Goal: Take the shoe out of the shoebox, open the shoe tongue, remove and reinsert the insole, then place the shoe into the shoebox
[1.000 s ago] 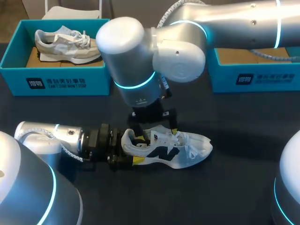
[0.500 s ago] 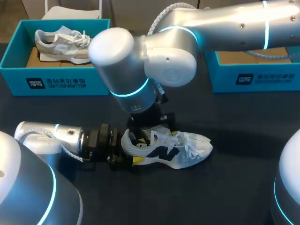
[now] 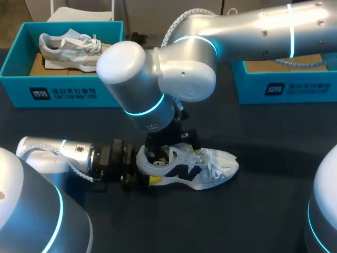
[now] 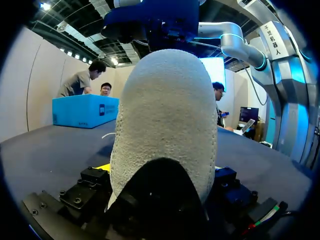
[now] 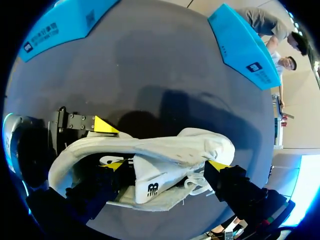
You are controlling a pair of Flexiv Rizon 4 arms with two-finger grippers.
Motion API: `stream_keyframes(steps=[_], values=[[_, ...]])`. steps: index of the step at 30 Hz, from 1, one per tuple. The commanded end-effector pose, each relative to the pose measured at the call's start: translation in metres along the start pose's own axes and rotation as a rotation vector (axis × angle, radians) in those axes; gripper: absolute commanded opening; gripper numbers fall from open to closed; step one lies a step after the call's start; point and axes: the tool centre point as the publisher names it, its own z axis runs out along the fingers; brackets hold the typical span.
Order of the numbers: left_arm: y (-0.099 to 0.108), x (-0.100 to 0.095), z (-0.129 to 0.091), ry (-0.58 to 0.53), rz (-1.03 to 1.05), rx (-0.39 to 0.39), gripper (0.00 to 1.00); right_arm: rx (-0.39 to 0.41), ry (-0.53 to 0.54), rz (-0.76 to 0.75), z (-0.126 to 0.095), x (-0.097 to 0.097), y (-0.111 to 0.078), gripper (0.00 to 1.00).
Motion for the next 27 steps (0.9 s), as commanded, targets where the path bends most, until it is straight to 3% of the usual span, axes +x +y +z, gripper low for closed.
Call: stream_keyframes(steps=[1, 27], values=[[0.0, 0.001, 0.0, -0.004, 0.0, -0.002, 0.0, -0.019, -0.009, 0.032, 0.004, 0.003, -0.006, 1.0], [0.0, 0.001, 0.0, -0.004, 0.0, -0.002, 0.0, -0.012, -0.035, 0.09, -0.015, -0.031, -0.014, 1.0]])
